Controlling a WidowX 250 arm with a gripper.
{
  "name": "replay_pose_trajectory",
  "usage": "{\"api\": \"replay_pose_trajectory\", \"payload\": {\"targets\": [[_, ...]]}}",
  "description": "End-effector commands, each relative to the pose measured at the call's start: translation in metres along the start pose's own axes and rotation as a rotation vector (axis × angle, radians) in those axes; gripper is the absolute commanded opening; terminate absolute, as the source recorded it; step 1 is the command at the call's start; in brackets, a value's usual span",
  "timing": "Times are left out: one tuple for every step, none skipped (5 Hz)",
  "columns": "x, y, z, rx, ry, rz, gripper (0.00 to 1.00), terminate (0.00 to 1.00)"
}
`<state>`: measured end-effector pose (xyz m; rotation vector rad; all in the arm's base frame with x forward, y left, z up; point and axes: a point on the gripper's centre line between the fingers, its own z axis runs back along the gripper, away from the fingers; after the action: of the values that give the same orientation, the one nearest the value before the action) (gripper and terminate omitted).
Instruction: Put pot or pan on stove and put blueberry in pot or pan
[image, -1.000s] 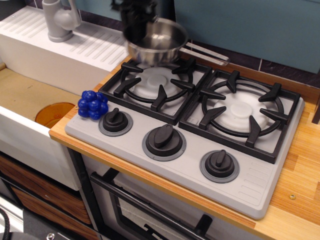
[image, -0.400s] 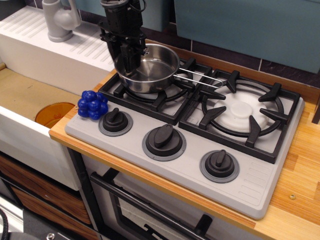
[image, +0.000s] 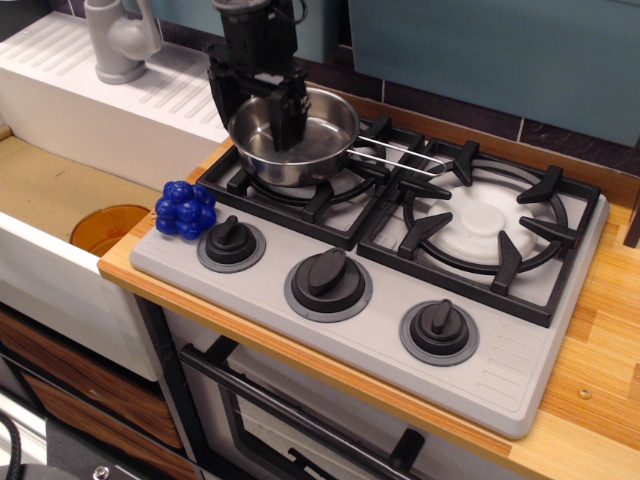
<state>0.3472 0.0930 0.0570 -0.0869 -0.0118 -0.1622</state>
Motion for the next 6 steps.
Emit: {"api": "replay_pose_trajectory", "payload": {"targets": [[-0.002, -0.016, 0.075, 0.040, -0.024, 0.013, 1.00, 0.00], [-0.005, -0.019, 0.094, 0.063, -0.007, -0.049, 1.00, 0.00], [-0.005, -0.019, 0.094, 0.063, -0.007, -0.049, 1.00, 0.00], [-0.005, -0.019, 0.094, 0.063, -0.007, -0.049, 1.00, 0.00], [-0.005, -0.019, 0.094, 0.063, -0.007, -0.049, 1.00, 0.00], [-0.023, -0.007, 0.098, 0.164, -0.044, 0.024, 1.00, 0.00]]}}
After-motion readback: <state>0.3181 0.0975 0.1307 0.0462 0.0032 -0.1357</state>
